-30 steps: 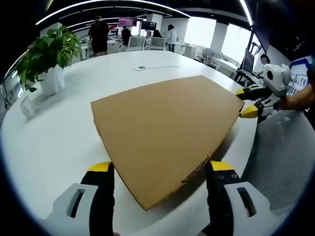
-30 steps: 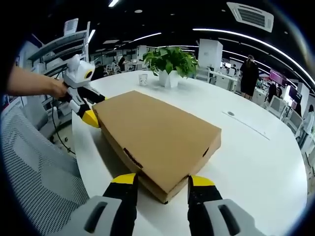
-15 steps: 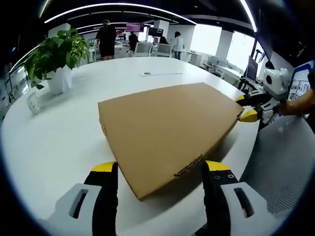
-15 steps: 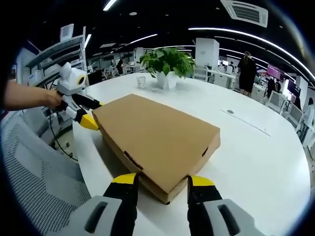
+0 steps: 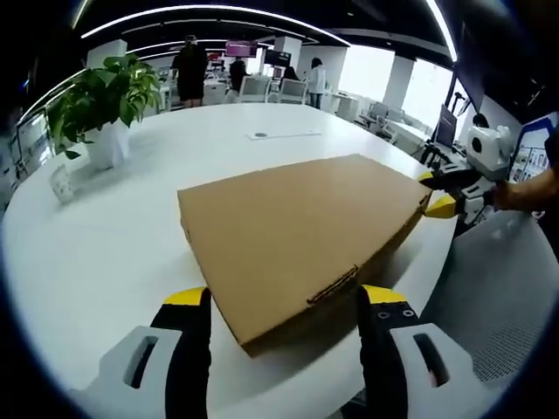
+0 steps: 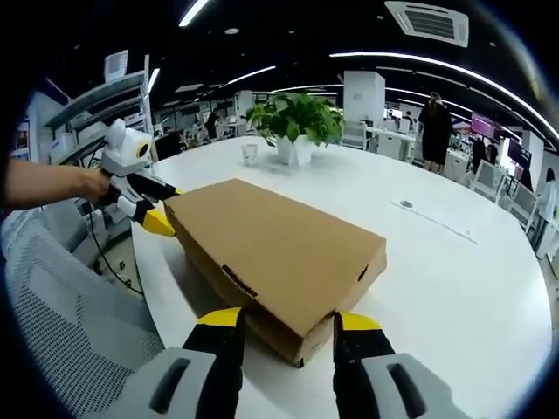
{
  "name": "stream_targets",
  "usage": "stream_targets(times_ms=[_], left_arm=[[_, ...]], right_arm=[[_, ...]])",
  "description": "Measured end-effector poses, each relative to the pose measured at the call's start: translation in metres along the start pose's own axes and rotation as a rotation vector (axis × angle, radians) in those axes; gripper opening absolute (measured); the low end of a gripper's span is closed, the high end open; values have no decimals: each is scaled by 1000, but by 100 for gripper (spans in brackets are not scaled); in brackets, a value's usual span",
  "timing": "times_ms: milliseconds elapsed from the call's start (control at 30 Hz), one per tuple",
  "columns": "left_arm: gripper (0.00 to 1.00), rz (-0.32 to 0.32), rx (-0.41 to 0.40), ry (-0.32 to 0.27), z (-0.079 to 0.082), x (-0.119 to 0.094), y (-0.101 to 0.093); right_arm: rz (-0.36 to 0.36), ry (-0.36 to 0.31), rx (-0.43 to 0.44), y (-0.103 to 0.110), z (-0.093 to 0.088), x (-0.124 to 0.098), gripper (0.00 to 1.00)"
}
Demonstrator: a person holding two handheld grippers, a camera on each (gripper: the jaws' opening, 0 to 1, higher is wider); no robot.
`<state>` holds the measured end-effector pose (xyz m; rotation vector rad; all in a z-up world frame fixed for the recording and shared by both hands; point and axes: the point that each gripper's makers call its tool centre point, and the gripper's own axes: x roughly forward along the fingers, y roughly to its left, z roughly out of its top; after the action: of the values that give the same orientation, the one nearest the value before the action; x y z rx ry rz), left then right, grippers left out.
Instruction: Operate the shoe box by opening the lid, removing the specified soft item, and placing it in the target area until the item is outside and the box remains undamaged.
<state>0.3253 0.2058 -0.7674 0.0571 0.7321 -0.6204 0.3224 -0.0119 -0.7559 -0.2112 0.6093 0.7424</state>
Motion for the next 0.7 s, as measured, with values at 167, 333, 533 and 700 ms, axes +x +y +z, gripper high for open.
stream_targets(times_ms=[167,333,533,700], left_arm=[[73,3,10,-7,4,-3,-3],[73,11,29,-16,9,-9,-4],[73,23,49,-35,19,-15,-4],[72,32,59,-46,24,-18,-3]], right_arm=[[-10,-4,5,1,8,-3,38],[-13,-7,5,1,14,-7,40],[-11,-17,5,1,25,-12,41],[-12,-25,-7,1,33,-15,43]])
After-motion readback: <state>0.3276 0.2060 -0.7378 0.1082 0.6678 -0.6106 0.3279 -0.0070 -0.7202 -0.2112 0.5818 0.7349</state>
